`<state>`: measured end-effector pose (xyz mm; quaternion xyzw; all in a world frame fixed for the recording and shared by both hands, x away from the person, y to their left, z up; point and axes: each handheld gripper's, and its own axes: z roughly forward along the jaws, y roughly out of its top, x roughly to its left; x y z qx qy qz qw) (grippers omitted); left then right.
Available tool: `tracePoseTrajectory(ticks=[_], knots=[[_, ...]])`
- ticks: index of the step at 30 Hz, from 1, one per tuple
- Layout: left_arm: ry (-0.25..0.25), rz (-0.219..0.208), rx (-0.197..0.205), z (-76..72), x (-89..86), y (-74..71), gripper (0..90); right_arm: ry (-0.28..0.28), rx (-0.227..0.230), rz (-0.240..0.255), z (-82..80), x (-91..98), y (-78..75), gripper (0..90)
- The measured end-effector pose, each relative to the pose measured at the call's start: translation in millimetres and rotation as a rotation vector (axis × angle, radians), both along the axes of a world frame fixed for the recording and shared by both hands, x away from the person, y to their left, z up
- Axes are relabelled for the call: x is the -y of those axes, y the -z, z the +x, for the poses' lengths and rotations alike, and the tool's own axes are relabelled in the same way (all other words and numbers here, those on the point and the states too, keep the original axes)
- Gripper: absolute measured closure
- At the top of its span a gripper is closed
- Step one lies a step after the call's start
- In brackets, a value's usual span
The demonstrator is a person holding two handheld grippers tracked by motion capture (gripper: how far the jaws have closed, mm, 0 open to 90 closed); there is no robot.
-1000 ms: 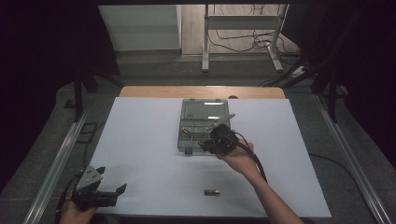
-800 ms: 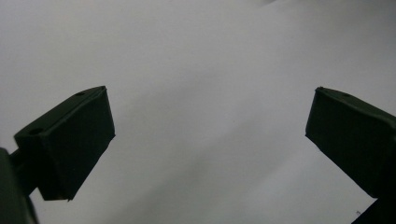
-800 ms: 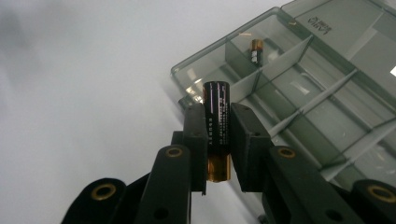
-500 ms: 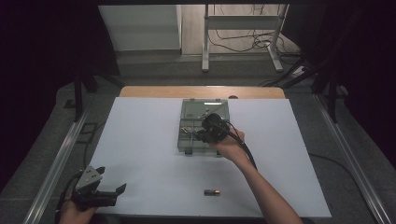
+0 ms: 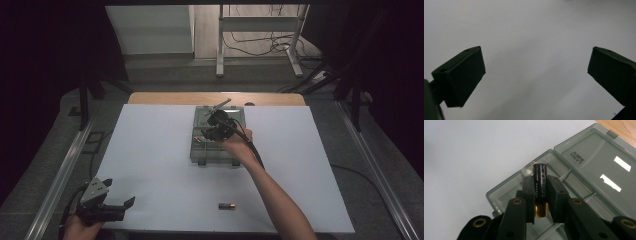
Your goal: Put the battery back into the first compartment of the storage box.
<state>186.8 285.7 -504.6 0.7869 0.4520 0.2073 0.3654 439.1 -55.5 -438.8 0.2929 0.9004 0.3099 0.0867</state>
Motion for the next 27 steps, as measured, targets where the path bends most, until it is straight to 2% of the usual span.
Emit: tracePoseTrajectory(ticks=[10,17,20,21,22,25,27], knots=[[0.005,0.004,0.0,-0.2,0.4,-0.1,2.0,0.031,-0.017,-0.051,18.5,-18.8,17.3,76.1],[0.006,0.006,0.004,-0.5,1.0,0.0,2.0,0.057,-0.025,-0.054,29.0,-30.3,25.8,76.0],[0.007,0.006,0.005,-0.7,1.0,0.0,2.0,0.059,-0.027,-0.069,31.4,-36.1,29.5,75.2],[0.007,0.006,0.004,-0.6,0.9,0.0,2.0,0.061,-0.024,-0.074,31.7,-37.2,30.6,73.3],[0.007,0.005,0.004,-0.6,0.8,0.0,2.0,0.065,-0.024,-0.071,31.9,-37.8,31.6,66.7],[0.007,0.005,0.005,-0.7,0.7,0.0,2.0,0.069,-0.035,-0.064,31.5,-35.6,30.8,59.3],[0.007,0.006,0.005,-0.8,1.0,0.0,2.0,0.071,-0.057,-0.032,31.0,-31.2,28.0,54.1]])
